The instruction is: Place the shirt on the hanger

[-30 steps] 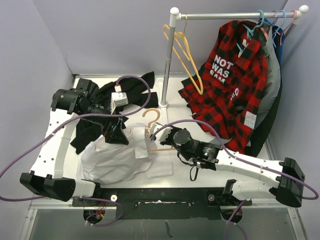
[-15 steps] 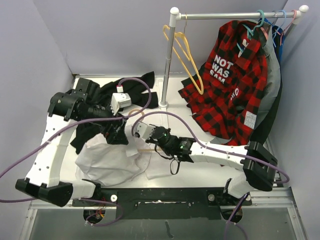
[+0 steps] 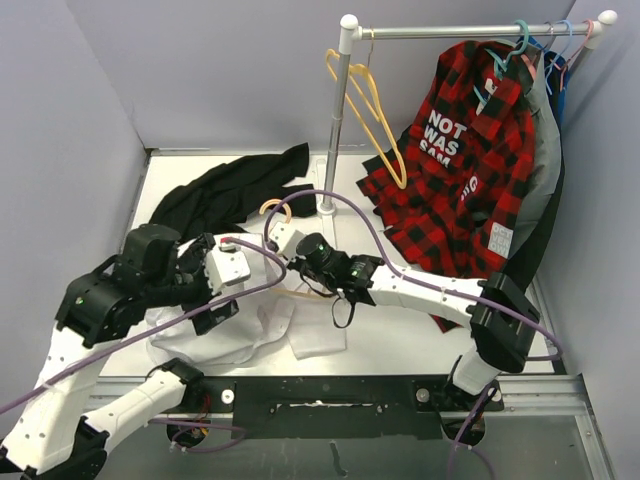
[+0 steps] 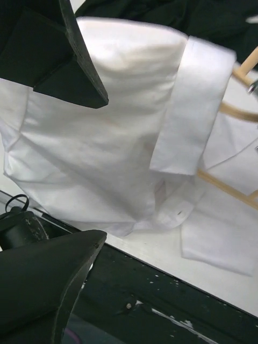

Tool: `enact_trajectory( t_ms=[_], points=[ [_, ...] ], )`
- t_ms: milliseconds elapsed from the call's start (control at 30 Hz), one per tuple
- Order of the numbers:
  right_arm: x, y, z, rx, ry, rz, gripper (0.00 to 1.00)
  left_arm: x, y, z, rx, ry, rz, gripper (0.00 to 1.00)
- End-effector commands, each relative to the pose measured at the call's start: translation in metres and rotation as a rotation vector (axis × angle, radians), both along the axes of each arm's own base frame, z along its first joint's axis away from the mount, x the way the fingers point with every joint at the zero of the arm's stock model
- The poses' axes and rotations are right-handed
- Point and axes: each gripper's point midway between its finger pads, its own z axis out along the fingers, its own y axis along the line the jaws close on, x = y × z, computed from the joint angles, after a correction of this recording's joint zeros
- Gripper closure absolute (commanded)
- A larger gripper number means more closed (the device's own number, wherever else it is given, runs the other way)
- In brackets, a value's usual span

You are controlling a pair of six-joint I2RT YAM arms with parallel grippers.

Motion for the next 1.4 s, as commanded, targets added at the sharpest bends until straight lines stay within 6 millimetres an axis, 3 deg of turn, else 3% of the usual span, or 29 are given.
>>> enact_trajectory(
  t_ms=[0, 100, 367, 667, 900, 933, 1033, 1133, 1233, 1367],
  points=[
    [0.009, 0.027, 0.038, 0.167, 0.016, -0.015, 1.00, 0.022, -0.011, -0.015, 0.009, -0.021, -0.010, 0.02],
    [0.013, 0.029, 0.038, 0.174, 0.039, -0.030, 1.00, 0.021, -0.033, -0.027, -0.067, 0.120, 0.026, 0.02],
    [0.015, 0.034, 0.043, 0.211, 0.045, -0.036, 1.00, 0.057, -0.054, -0.037, -0.155, 0.144, 0.230, 0.02],
    [0.021, 0.028, 0.056, 0.261, 0.031, -0.051, 1.00, 0.069, -0.035, -0.079, -0.064, 0.121, 0.330, 0.02],
    [0.023, 0.026, 0.058, 0.285, 0.027, -0.062, 1.00, 0.073, -0.029, -0.082, -0.051, 0.088, 0.348, 0.03],
    [0.023, 0.026, 0.057, 0.286, 0.028, -0.063, 1.00, 0.071, -0.031, -0.082, -0.053, 0.092, 0.329, 0.09],
    [0.023, 0.026, 0.059, 0.294, 0.025, -0.066, 1.00, 0.070, -0.033, -0.085, -0.056, 0.089, 0.308, 0.58],
    [0.023, 0.025, 0.061, 0.301, 0.022, -0.069, 1.00, 0.074, -0.032, -0.088, -0.036, 0.072, 0.301, 0.98],
    [0.024, 0.024, 0.062, 0.305, 0.015, -0.074, 1.00, 0.077, -0.026, -0.089, 0.011, 0.044, 0.288, 1.00],
    [0.024, 0.022, 0.063, 0.306, 0.012, -0.077, 1.00, 0.075, -0.019, -0.073, 0.050, -0.047, 0.205, 1.00]
  ],
)
